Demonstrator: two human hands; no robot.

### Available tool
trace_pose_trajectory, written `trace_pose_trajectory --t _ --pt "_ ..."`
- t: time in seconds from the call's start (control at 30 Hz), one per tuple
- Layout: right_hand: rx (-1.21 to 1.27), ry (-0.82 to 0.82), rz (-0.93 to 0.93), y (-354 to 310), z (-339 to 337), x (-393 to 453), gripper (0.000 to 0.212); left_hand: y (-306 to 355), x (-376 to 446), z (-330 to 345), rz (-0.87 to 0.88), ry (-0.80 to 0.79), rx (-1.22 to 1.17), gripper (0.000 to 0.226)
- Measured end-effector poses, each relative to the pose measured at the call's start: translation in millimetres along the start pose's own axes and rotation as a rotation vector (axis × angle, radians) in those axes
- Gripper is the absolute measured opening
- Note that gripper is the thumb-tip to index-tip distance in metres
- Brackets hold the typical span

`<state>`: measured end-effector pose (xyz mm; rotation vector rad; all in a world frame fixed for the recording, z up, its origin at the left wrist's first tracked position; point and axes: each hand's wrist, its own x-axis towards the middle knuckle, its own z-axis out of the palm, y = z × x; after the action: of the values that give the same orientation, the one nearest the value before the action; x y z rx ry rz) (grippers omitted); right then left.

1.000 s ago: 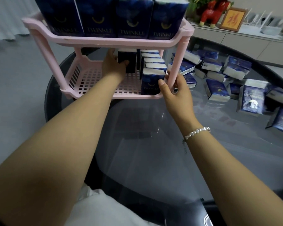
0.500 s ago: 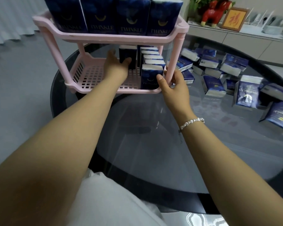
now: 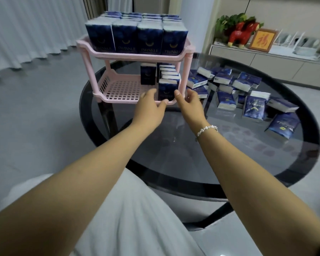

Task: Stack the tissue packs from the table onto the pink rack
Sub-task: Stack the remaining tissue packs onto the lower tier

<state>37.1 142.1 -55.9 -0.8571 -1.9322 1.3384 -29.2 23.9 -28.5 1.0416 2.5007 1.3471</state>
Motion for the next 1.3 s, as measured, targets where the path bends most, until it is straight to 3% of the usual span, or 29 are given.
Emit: trace_pose_trajectory --t 0.3,0.53,0.8,0.93,1.03,1.17,1.3 --pt "-0.206 0.084 -0.088 5 -63 -41 0.051 43 -32 33 0.051 -0.144 -0.032 0.044" --pt "-0.484 0.182 -0.116 24 -117 -29 0.040 71 -20 81 -0.016 -0.235 -0.088 0.046" --pt "-0.713 0.247 -0.132 48 -129 -5 0.037 75 1 107 -0.053 -0.374 -0.126 0.049" --pt "-0.741 0.385 -0.182 50 -131 -3 0.031 78 10 115 -0.049 -0.410 -0.140 0.048" --pt "-0.842 0.461 -0.101 48 -135 -1 0.034 78 18 120 -0.046 -0.450 -0.115 0.048" --pt "-0.916 0.384 0.039 51 -134 0 0.037 76 25 130 -0.045 -0.456 -0.008 0.044" --pt "-0.890 0.369 0.029 49 -134 0 0.039 76 26 138 -0.049 -0.439 0.031 0.042"
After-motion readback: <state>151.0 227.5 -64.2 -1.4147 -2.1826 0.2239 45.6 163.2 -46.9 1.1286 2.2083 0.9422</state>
